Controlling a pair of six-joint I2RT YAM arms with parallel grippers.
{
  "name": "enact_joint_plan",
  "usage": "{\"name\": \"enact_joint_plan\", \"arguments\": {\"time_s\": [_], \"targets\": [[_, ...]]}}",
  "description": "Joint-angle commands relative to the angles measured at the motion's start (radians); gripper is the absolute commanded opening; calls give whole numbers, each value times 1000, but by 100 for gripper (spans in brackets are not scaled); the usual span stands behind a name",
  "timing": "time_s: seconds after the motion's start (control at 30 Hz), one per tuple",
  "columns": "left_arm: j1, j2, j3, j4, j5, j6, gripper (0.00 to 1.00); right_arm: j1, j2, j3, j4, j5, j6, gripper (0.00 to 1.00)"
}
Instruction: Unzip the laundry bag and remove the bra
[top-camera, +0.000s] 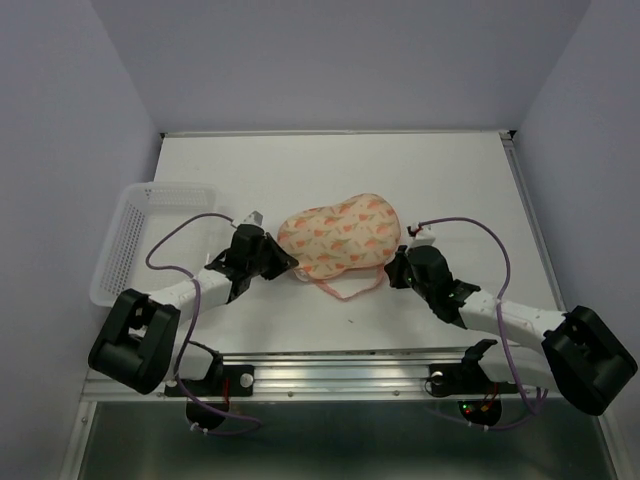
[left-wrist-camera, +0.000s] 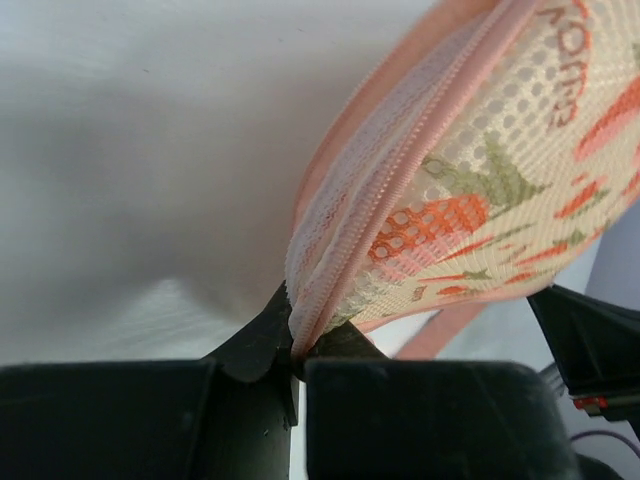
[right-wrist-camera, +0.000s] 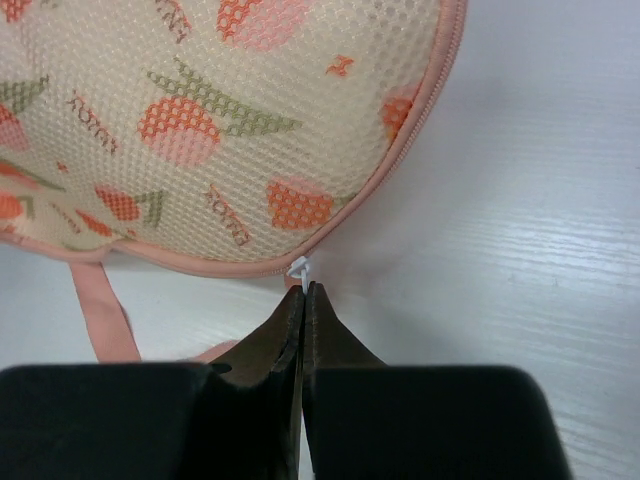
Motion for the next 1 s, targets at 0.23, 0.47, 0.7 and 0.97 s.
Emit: {"name": "enact_joint_plan", "arguments": {"time_s": [0.23, 0.47, 0.7, 0.97], "targets": [[45, 217, 218, 68, 3, 64, 60, -9, 17, -14, 11, -112, 2, 1], [9, 117, 212, 63, 2, 20, 99, -9, 68, 4, 43, -143, 37, 1], [-203, 10, 132, 77, -154, -137, 99, 29, 125, 21, 94, -157, 68, 1], [-358, 180, 175, 170, -145, -218, 99, 47, 152, 55, 109, -157, 66, 1]]}}
